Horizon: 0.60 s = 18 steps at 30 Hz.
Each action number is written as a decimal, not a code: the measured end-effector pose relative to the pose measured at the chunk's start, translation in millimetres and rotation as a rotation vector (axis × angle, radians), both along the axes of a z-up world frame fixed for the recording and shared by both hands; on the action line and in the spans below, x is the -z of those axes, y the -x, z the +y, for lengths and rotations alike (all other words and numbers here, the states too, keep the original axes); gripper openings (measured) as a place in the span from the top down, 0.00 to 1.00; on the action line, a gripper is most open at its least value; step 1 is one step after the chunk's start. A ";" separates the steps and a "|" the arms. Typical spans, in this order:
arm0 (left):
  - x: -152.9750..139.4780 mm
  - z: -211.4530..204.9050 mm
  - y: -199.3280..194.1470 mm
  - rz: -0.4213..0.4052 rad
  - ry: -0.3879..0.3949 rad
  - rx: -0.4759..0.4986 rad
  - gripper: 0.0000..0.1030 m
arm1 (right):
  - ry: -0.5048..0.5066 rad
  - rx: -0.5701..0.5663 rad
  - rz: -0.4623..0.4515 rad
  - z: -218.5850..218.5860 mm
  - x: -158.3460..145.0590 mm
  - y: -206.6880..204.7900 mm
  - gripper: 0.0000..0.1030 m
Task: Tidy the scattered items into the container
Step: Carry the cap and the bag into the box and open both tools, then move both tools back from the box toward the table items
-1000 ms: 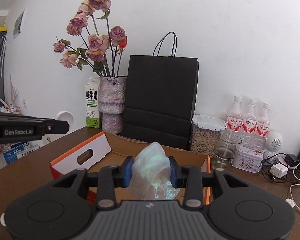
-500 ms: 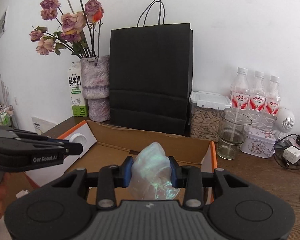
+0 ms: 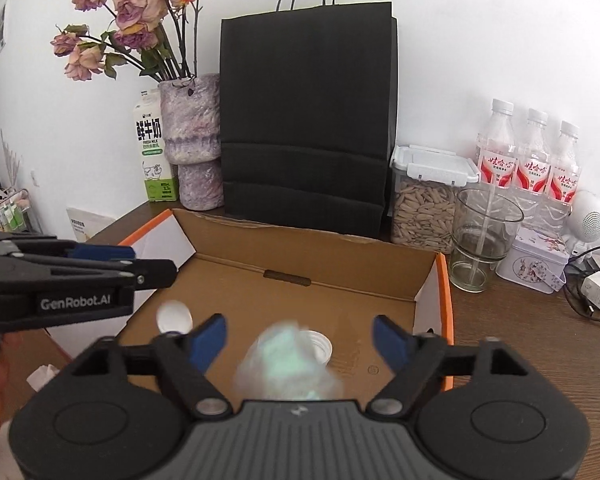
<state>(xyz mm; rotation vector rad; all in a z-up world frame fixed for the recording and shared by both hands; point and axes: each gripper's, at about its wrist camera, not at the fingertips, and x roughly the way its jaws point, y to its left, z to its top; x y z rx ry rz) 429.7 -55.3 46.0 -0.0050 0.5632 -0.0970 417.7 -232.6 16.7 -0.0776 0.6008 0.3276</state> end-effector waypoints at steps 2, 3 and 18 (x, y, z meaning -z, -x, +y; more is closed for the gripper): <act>-4.2 2.3 5.0 -0.043 -0.004 -0.026 0.00 | 0.012 0.005 -0.009 0.1 -2.2 3.3 0.00; -6.6 3.1 6.8 -0.055 -0.012 -0.031 0.00 | 0.016 0.005 -0.012 -0.1 -3.5 4.8 0.00; -30.3 11.4 41.2 -0.136 -0.021 -0.043 0.00 | 0.035 0.024 -0.060 -0.4 -23.8 39.7 0.00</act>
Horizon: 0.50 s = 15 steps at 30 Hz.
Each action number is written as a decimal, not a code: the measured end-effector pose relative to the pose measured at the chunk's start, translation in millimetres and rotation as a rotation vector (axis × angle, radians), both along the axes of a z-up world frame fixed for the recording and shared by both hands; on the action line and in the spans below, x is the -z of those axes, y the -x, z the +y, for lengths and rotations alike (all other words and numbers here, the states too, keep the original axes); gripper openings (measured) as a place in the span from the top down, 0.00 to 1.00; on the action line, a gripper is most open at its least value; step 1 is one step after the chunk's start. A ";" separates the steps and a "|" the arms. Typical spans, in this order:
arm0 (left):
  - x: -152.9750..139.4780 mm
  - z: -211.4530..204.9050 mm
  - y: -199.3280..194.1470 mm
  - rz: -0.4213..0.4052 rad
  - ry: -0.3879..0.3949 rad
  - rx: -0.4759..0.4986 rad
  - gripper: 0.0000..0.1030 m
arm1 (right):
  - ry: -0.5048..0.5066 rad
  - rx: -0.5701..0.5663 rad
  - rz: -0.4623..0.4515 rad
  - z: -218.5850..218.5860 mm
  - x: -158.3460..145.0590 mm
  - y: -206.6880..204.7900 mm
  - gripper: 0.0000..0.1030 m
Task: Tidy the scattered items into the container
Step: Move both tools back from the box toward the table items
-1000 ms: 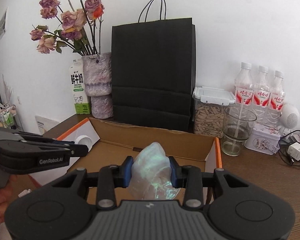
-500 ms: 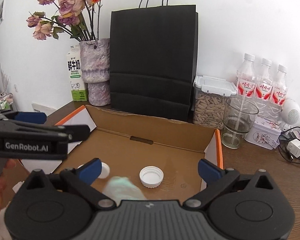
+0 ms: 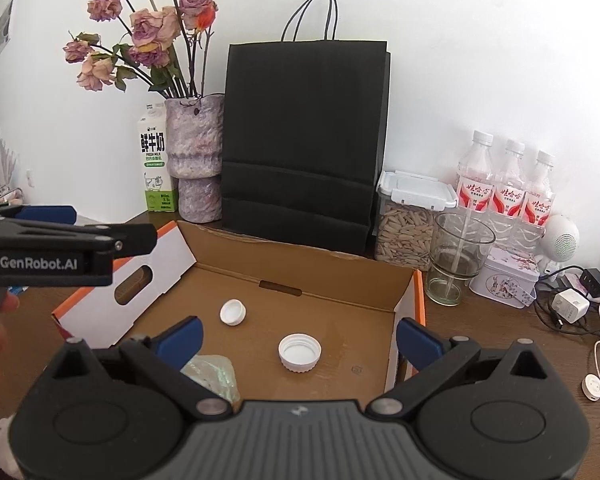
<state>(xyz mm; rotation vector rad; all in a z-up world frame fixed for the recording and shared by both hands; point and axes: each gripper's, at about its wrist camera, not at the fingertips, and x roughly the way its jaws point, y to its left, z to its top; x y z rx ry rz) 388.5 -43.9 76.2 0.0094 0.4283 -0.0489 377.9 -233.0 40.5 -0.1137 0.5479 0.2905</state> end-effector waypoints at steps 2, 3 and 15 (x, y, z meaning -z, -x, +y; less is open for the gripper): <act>-3.4 0.2 8.2 -0.008 -0.001 0.008 0.00 | 0.002 0.001 -0.009 -0.2 -4.1 8.5 0.00; -5.2 0.2 13.3 -0.011 -0.002 0.010 0.00 | 0.002 0.001 -0.013 -0.3 -5.9 12.5 0.00; -23.3 8.1 73.7 -0.046 0.015 0.012 0.00 | -0.022 0.018 -0.057 -8.5 -24.9 76.1 0.00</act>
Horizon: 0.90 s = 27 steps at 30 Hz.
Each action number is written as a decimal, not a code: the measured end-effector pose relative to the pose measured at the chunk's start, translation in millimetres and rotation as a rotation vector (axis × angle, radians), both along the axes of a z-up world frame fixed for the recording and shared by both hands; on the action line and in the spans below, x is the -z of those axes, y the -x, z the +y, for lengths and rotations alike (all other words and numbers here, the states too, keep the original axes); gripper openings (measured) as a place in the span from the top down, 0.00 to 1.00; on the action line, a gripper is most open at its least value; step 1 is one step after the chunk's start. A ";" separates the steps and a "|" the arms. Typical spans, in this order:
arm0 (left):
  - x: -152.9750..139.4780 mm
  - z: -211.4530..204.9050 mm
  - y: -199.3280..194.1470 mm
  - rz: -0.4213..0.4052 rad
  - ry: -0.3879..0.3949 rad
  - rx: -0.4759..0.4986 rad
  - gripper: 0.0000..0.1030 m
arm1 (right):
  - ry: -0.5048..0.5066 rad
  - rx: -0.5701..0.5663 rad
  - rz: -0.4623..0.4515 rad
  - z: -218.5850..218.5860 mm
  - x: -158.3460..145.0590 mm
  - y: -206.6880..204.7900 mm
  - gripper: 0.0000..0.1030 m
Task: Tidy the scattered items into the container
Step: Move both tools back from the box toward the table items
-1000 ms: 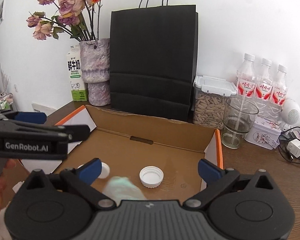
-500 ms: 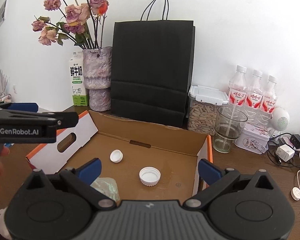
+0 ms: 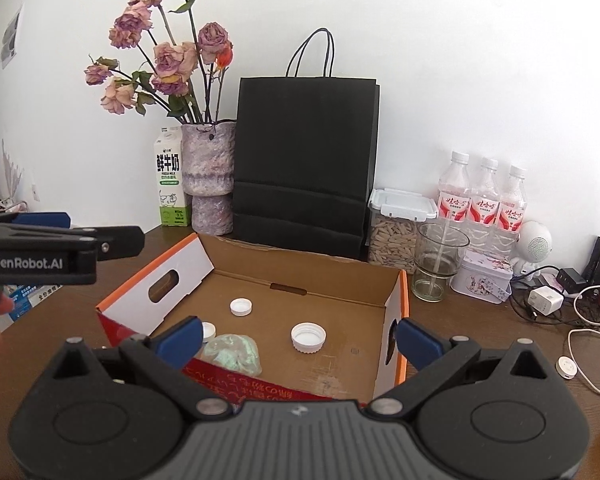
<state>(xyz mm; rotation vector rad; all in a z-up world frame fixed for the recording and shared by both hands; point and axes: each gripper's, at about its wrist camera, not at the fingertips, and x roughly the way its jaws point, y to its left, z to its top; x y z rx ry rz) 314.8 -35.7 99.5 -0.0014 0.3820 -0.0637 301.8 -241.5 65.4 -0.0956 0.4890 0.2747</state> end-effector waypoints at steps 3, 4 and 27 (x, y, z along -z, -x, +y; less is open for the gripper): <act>-1.9 3.3 19.6 -0.013 -0.001 0.002 0.00 | -0.005 0.000 -0.016 -3.2 -2.3 18.9 0.00; -2.5 4.6 26.3 -0.019 -0.001 0.000 0.00 | -0.007 0.000 -0.022 -4.0 -2.8 25.7 0.00; 51.4 44.1 164.8 0.027 0.047 -0.069 0.00 | -0.053 0.051 -0.024 -33.3 57.1 191.6 0.00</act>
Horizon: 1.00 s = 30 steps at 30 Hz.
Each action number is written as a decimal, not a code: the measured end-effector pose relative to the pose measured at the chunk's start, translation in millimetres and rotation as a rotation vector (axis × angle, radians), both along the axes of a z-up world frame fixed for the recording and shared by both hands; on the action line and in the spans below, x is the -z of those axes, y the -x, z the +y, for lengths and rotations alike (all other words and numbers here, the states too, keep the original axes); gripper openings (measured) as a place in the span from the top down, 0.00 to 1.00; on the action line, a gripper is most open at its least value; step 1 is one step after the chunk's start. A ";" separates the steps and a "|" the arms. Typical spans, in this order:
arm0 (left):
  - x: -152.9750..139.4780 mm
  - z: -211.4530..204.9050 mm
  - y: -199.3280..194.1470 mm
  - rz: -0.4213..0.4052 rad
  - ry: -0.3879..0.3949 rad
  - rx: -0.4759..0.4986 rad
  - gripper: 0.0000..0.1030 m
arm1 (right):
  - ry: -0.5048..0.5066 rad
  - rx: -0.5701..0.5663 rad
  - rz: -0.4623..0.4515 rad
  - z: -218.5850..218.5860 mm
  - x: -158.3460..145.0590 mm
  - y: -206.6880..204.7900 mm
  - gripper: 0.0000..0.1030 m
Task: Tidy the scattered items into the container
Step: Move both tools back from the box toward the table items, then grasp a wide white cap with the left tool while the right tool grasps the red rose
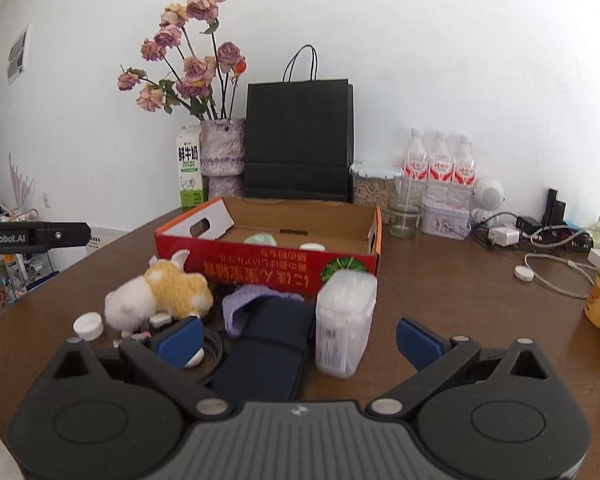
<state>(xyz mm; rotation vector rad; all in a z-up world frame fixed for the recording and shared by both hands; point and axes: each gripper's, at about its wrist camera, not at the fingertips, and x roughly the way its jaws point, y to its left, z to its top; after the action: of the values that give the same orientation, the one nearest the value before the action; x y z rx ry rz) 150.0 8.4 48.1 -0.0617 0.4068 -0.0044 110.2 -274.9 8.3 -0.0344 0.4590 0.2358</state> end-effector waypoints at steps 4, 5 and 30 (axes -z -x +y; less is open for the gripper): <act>28.2 11.9 8.4 0.101 0.050 -0.030 0.00 | 0.026 0.005 0.067 3.3 28.3 11.7 0.00; 35.4 14.8 8.1 0.133 0.064 -0.024 0.00 | 0.034 0.006 0.088 4.1 35.6 13.5 0.01; 67.8 29.9 3.4 0.224 0.102 -0.043 0.00 | 0.072 0.033 0.211 13.0 66.9 -0.8 0.58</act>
<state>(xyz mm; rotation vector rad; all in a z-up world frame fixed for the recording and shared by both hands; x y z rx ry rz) 146.6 38.3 -19.7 -0.1730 0.6294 0.0245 111.0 -261.9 -58.6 -0.0730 0.6774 0.1913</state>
